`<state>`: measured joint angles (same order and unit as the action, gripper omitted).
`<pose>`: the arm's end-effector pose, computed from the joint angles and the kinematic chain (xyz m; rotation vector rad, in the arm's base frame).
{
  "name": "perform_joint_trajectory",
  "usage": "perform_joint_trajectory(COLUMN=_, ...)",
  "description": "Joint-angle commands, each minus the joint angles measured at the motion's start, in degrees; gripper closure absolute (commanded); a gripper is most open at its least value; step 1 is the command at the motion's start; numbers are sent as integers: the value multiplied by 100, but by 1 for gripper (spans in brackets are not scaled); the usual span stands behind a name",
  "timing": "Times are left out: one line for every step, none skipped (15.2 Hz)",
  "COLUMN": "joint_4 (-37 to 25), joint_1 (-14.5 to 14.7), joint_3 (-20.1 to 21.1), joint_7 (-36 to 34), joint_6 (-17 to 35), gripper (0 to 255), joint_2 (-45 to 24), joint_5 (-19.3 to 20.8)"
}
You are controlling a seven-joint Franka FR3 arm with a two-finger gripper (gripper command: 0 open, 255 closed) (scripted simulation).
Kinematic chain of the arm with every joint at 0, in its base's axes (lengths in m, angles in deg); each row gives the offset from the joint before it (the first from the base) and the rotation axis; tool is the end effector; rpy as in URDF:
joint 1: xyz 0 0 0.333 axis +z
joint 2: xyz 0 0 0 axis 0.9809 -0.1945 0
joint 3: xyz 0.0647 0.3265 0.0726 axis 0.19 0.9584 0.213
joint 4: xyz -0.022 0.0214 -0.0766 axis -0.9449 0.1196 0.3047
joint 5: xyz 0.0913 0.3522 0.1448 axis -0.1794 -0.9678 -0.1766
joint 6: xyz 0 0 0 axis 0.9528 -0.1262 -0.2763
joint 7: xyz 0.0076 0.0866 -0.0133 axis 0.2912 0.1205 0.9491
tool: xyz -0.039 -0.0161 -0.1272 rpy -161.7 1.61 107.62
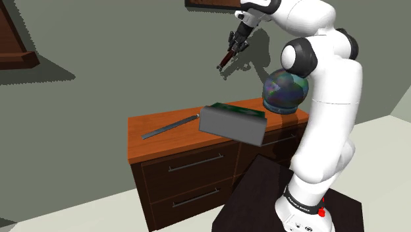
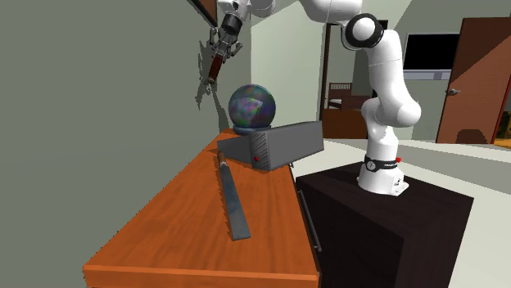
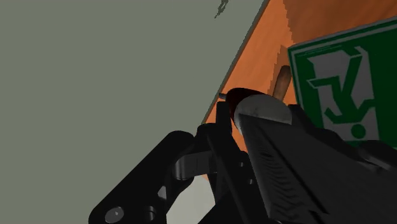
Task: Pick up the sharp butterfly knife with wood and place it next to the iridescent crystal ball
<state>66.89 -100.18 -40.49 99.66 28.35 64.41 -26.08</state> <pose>0.5232 -0.3803 0.6896 2.1619 1.8411 0.5376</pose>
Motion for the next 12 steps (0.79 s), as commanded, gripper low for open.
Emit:
perform_joint_trajectory(joint_4=-460, joint_1=-285, joint_3=-76, joint_7=231, joint_6=-243, gripper=255, joint_2=-332, joint_5=-227)
perform_joint_trajectory(joint_4=-750, joint_1=-450, joint_3=-104, joint_7=326, joint_6=-388, gripper=255, joint_2=-533, joint_5=-350)
perform_joint_trajectory(joint_4=-1073, joint_1=-629, joint_3=-126, joint_7=409, joint_6=-545, gripper=255, joint_2=-752, joint_5=-478)
perform_joint_trajectory(joint_4=-1462, joint_1=-843, joint_3=-129, joint_7=480, joint_6=-728, gripper=255, joint_2=-1006, joint_5=-616)
perform_joint_trajectory(joint_4=-1261, joint_1=-800, joint_3=-119, joint_7=515, joint_6=-607, gripper=255, joint_2=-928, joint_5=-576)
perform_joint_trajectory(joint_4=-1073, joint_1=-755, joint_3=-120, joint_7=549, joint_6=-492, gripper=255, joint_2=-857, joint_5=-546)
perform_joint_trajectory(joint_4=-896, joint_1=-712, joint_3=-125, joint_7=583, joint_6=-382, gripper=255, joint_2=-793, joint_5=-520)
perform_joint_trajectory(joint_4=-729, joint_1=-672, joint_3=-128, joint_7=615, joint_6=-276, gripper=255, joint_2=-735, joint_5=-498)
perform_joint_trajectory(joint_4=-571, joint_1=-636, joint_3=-131, joint_7=646, joint_6=-174, gripper=255, joint_2=-682, joint_5=-478)
perform_joint_trajectory(joint_4=-420, joint_1=-603, joint_3=-132, joint_7=675, joint_6=-74, gripper=255, joint_2=-633, joint_5=-461)
perform_joint_trajectory(joint_4=-276, joint_1=-573, joint_3=-132, joint_7=704, joint_6=23, gripper=255, joint_2=-588, joint_5=-445)
perform_joint_trajectory(joint_4=-138, joint_1=-545, joint_3=-132, joint_7=732, joint_6=117, gripper=255, joint_2=-546, joint_5=-432)
